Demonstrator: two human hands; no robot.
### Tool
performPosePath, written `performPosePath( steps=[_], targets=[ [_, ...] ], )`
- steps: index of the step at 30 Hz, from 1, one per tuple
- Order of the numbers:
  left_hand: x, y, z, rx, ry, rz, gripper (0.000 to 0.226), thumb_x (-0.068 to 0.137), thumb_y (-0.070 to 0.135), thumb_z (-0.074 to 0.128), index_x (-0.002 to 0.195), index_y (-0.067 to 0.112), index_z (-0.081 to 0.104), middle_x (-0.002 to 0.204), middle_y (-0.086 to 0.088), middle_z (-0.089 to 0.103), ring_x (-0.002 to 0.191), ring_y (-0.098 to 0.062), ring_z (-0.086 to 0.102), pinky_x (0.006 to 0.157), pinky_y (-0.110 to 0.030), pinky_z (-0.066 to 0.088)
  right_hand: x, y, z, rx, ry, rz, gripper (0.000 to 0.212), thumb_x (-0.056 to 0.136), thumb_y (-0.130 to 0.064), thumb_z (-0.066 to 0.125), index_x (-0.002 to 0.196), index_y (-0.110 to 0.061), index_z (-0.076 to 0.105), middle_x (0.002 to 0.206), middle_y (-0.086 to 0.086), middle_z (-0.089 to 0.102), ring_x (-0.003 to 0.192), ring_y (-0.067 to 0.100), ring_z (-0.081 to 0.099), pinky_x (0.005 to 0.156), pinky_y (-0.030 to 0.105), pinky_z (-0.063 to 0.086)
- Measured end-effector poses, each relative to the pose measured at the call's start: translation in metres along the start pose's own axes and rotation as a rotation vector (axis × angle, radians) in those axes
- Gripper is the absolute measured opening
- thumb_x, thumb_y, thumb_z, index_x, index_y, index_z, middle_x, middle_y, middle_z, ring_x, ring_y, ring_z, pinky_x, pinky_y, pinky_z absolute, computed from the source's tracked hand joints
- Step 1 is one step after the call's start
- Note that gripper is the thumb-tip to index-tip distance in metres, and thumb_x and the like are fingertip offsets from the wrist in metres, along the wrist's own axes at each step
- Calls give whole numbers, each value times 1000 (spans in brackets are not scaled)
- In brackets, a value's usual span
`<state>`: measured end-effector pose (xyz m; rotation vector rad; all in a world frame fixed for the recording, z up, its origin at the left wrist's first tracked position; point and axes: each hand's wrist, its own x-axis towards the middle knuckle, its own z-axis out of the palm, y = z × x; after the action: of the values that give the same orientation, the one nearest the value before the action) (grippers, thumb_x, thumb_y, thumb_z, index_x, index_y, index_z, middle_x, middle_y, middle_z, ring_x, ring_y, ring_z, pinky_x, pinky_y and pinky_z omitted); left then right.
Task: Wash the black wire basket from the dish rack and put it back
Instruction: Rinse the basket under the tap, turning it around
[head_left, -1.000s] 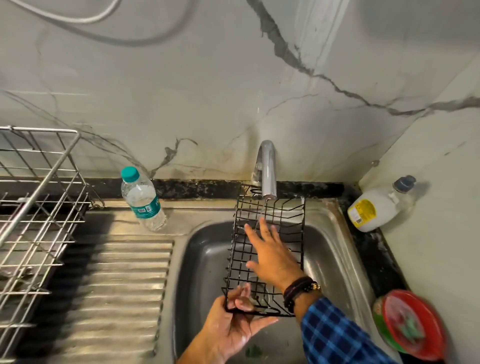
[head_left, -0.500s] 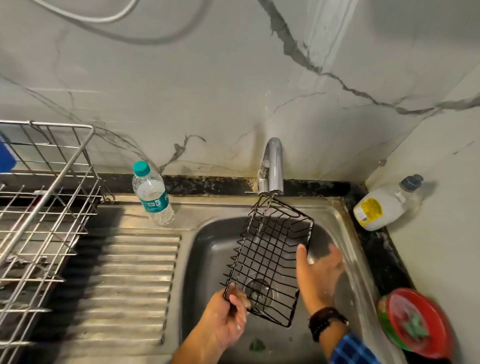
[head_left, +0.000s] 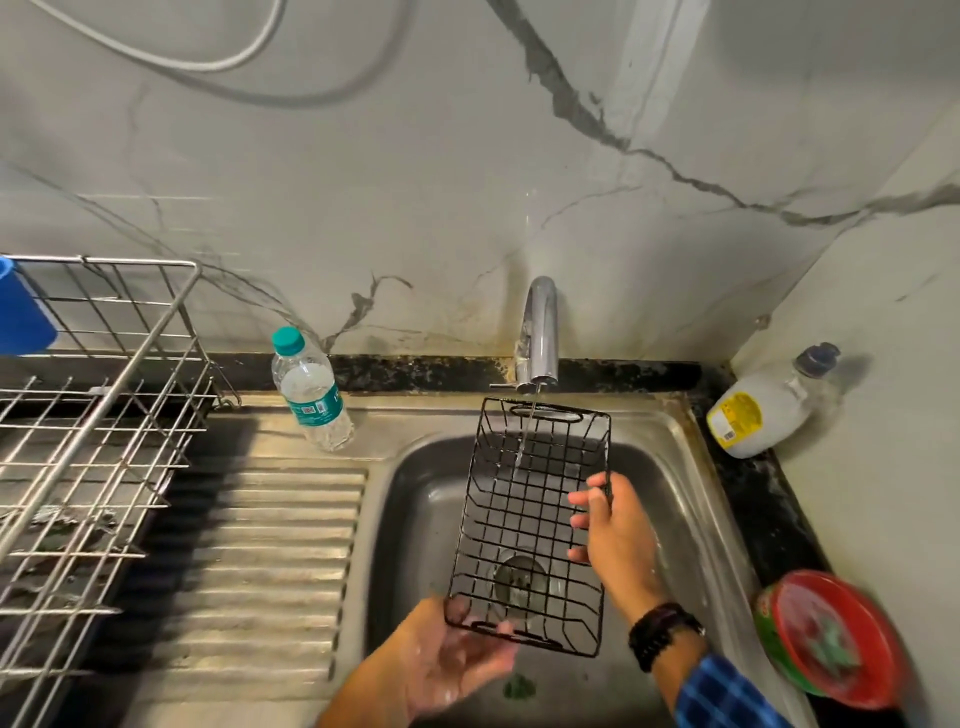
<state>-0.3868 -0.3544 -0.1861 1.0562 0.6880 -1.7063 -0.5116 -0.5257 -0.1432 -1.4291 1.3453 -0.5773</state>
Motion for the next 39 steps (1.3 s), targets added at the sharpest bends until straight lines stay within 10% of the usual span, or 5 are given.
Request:
performPosePath(
  steps=[8,17,20,31,39],
  targets=[
    [-26,23,42,860,336,994,32,100,54,44,116,32,61,117,11,65,111,-7,59,94,-28,48,10,-19,1,-67,-137,-56,21,105,-16,37,111,-22,56,100,-1,69,81,16,67,48,27,56],
    [-19,35,66,675,228,968,56,103,55,30,80,12,58,70,-4,55,59,-13,58,58,-42,60,-4,-22,13,-901,326,-474,50,96,-33,53,141,-13,43,141,16,42,128,31,46,98,47,49],
    [-15,32,72,755,300,1029,57,103,57,27,64,24,51,55,3,41,50,-17,42,53,-43,49,-3,-27,33,-949,49,-696,42,98,-21,52,139,-17,49,143,6,49,130,19,48,106,39,44],
    [-6,31,60,713,34,913,55,101,56,28,59,23,38,56,5,29,46,-11,24,42,-21,22,61,-60,73,22,-388,232,18,95,-10,56,85,-12,71,85,6,71,72,15,67,69,26,57],
    [-8,46,69,656,28,928,62,106,49,26,52,26,45,55,5,30,47,-12,25,43,-23,23,32,-58,76,-61,-385,90,15,99,-27,51,95,-21,64,85,-1,68,76,13,66,75,36,60]
  ],
)
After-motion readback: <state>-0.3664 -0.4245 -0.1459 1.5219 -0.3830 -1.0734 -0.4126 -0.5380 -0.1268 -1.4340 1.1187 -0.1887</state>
